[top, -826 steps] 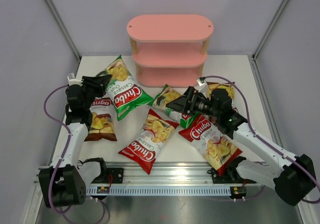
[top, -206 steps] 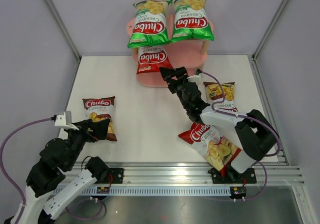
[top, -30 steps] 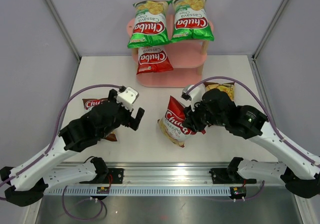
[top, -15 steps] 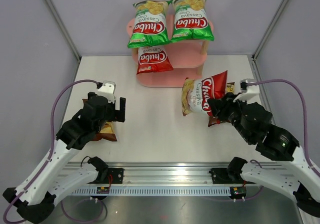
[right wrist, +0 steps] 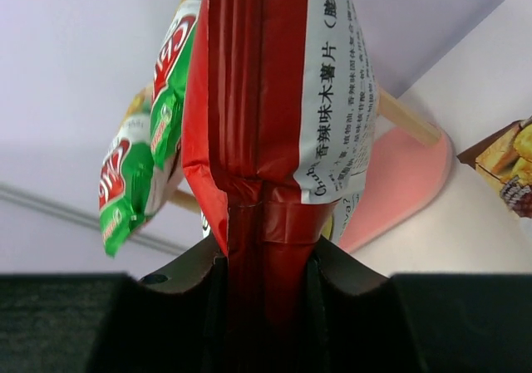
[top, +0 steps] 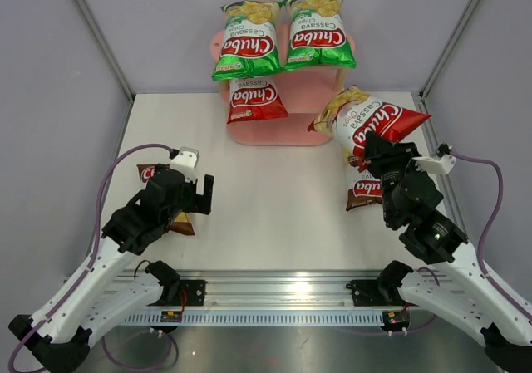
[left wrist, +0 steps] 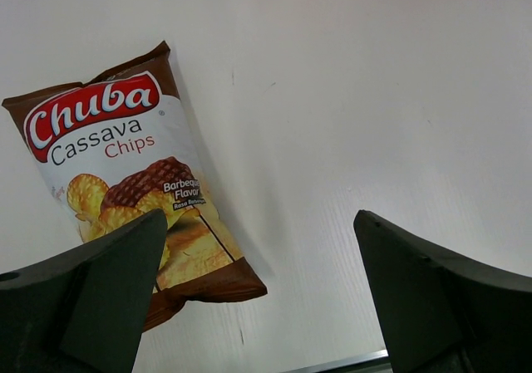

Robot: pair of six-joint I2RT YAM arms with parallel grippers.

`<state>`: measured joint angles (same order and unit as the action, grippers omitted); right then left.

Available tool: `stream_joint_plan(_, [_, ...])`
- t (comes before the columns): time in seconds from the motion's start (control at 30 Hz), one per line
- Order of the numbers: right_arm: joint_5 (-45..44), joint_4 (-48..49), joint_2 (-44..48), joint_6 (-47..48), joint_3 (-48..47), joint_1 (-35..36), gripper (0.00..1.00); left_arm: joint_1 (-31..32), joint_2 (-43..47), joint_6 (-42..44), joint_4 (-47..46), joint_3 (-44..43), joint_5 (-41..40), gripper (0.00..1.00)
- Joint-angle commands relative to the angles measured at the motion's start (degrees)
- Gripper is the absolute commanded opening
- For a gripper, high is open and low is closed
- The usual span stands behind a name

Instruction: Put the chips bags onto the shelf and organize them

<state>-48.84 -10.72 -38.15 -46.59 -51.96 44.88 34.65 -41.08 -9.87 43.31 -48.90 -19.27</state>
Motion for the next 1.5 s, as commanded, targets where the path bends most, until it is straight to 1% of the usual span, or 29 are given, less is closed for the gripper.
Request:
stream_joint_plan(0.0, [-1.36,18.25,-1.22,-10.71,2.82,-4.1,0.0,-0.29,0.47,0.82,-4.29,0.74,3.0,0.99])
stream_joint_plan(0.07, [-1.26,24.92,-2.01,-10.8,5.64,-5.41,0.0,-0.29,1.43,0.82,-4.72,1.09,3.88,0.99])
stream_joint_plan(0.13, [-1.0,29.24,-3.24,-11.94,8.09,-6.47,0.0,-0.2,2.14,0.81,-5.34,1.62,4.76,0.99])
stream_joint_plan(0.3, [4.53,38.83,-8.85,-13.09,11.53,-9.81,0.0,-0.2,3.37,0.9,-5.87,1.97,5.38,0.99])
stream_joint_plan(0.33, [5.15,42.5,-9.65,-12.48,12.23,-9.99,0.0,-0.2,3.2,1.08,-5.87,2.06,5.9,0.99])
stream_joint_plan(0.4, [7.17,43.06,-12.11,-13.0,11.54,-10.95,0.0,-0.2,3.11,0.99,-6.04,1.97,6.17,0.99])
stream_joint_plan(0.47, [8.49,46.57,-13.7,-12.48,11.36,-12.27,0.0,-0.2,3.11,1.08,-6.13,2.15,6.78,0.99])
stream_joint_plan(0.6, [10.33,47.45,-17.56,-14.57,10.3,-14.03,0.0,-0.2,3.29,1.17,-6.31,2.32,7.31,0.99])
stream_joint_plan(0.9, [12.45,54.31,-25.29,-15.72,9.16,-14.74,0.0,-0.11,3.81,1.52,-6.57,2.5,8.98,0.99])
stream_joint_plan(1.03, [11.66,56.77,-27.94,-16.69,9.25,-14.91,0.0,-0.11,4.08,1.69,-6.57,2.5,9.42,0.99])
stream_joint_plan(1.17, [8.59,58.35,-30.31,-17.13,9.51,-15.35,0.0,-0.11,4.69,1.78,-6.83,2.5,9.95,0.99])
stream_joint_plan(1.3, [8.93,59.5,-33.73,-17.4,8.29,-15.7,0.0,-0.03,4.69,1.87,-6.83,2.59,10.48,0.99])
stream_joint_plan(1.4, [8.85,62.39,-37.42,-16.87,7.32,-15.7,0.0,-0.03,4.61,1.87,-6.83,2.5,10.39,0.99])
stream_joint_plan(1.47, [7.28,65.64,-40.14,-17.13,6.96,-15.7,0.0,-0.03,4.61,1.78,-6.57,2.5,10.13,0.99])
